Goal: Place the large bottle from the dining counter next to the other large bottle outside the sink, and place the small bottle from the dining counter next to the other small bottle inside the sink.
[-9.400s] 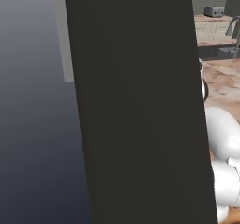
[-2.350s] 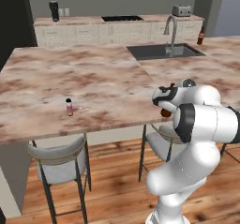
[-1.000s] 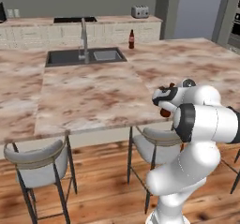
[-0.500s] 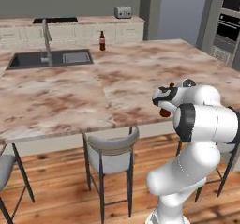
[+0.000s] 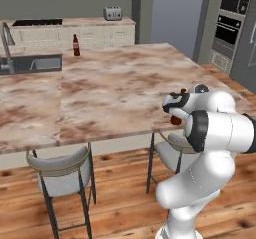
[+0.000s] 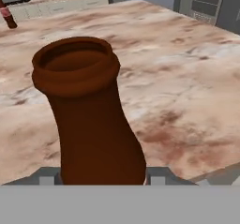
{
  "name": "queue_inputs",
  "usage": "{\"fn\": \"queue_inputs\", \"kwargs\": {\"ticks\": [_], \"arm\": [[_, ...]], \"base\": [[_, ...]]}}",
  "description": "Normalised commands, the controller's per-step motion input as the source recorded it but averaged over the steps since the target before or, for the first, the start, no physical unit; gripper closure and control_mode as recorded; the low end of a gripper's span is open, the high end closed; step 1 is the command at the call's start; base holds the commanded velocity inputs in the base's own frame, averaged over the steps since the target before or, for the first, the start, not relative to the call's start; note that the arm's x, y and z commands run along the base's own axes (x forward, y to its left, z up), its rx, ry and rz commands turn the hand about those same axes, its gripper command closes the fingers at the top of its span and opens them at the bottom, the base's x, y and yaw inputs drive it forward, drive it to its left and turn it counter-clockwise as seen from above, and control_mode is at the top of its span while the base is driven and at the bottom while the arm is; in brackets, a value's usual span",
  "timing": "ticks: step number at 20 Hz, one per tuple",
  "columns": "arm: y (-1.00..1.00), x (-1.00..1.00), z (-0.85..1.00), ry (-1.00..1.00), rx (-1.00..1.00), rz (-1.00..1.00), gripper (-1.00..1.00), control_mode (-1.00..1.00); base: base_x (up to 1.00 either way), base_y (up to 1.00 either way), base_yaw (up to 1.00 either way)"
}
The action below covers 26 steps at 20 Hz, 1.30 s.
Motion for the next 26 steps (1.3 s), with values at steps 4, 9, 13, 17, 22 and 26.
{"fn": "queue_inputs", "kwargs": {"ticks": [4, 9, 13, 17, 22, 26], "arm": [[0.0, 0.0, 0.0, 0.0, 0.0, 0.0, 1.0, 1.0], [0.0, 0.0, 0.0, 0.0, 0.0, 0.0, 1.0, 1.0], [0.0, 0.0, 0.0, 0.0, 0.0, 0.0, 1.0, 1.0], [0.0, 0.0, 0.0, 0.0, 0.0, 0.0, 1.0, 1.0], [0.0, 0.0, 0.0, 0.0, 0.0, 0.0, 1.0, 1.0], [0.0, 0.0, 0.0, 0.0, 0.0, 0.0, 1.0, 1.0]], "base": [[0.03, -1.0, 0.0], [0.06, -1.0, 0.0], [0.08, -1.0, -0.02], [0.11, -1.0, -0.01], [0.25, -1.0, -0.02], [0.36, -0.98, -0.03]]}}
